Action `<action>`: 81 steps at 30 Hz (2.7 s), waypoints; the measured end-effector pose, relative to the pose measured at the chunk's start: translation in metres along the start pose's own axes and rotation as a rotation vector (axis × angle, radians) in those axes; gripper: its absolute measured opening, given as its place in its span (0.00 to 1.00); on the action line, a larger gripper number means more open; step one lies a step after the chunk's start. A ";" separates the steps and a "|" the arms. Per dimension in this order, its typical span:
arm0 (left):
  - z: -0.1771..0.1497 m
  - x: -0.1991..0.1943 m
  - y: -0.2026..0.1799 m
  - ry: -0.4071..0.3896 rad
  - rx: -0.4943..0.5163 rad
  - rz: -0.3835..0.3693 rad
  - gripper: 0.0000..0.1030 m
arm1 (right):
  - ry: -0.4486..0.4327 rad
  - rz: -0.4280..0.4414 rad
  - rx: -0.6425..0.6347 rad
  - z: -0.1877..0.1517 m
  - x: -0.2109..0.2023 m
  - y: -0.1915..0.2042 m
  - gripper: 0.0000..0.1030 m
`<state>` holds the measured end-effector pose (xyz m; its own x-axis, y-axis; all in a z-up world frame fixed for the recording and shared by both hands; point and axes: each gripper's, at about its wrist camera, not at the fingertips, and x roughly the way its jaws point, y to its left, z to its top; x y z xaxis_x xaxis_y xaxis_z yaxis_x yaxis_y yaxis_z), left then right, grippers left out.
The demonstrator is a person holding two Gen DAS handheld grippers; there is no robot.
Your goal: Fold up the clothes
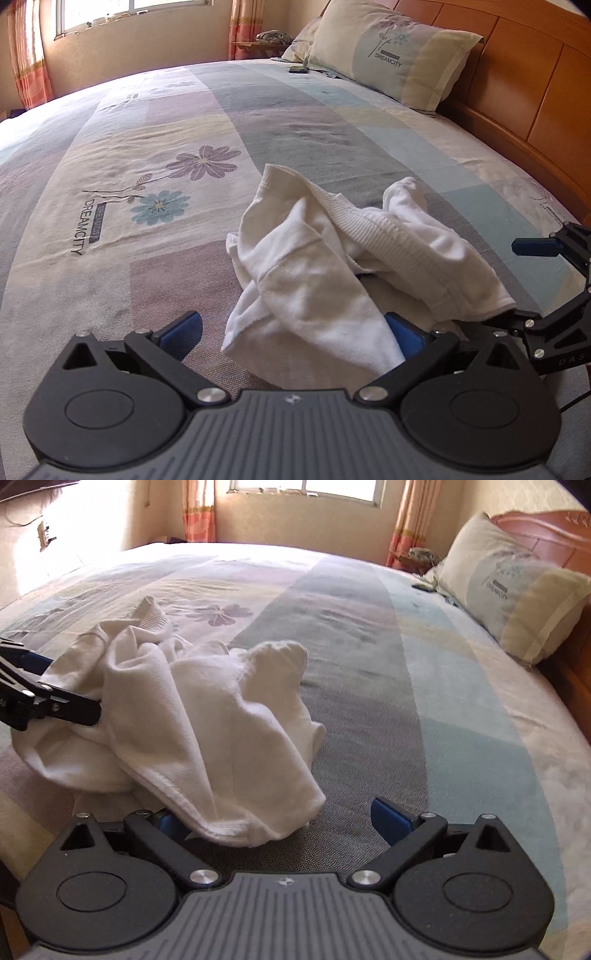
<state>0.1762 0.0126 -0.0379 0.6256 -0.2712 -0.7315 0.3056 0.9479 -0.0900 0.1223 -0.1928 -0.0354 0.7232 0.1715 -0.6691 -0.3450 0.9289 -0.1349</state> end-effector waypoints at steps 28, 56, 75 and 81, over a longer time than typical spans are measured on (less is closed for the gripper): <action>0.009 -0.006 0.018 -0.076 -0.132 -0.126 0.09 | -0.044 0.003 -0.284 0.017 -0.007 0.039 0.14; 0.125 0.057 0.151 -0.053 -0.022 0.194 0.05 | -0.050 -0.175 -0.155 0.162 0.112 -0.069 0.11; 0.083 0.065 0.154 0.066 -0.035 0.158 0.47 | 0.060 -0.067 0.034 0.165 0.171 -0.091 0.73; 0.061 0.012 0.108 0.025 -0.035 0.057 0.67 | 0.047 0.046 0.194 0.114 0.092 -0.111 0.90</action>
<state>0.2606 0.1014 -0.0147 0.6230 -0.2126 -0.7528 0.2442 0.9671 -0.0711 0.2950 -0.2423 0.0017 0.6791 0.2036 -0.7053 -0.2522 0.9670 0.0364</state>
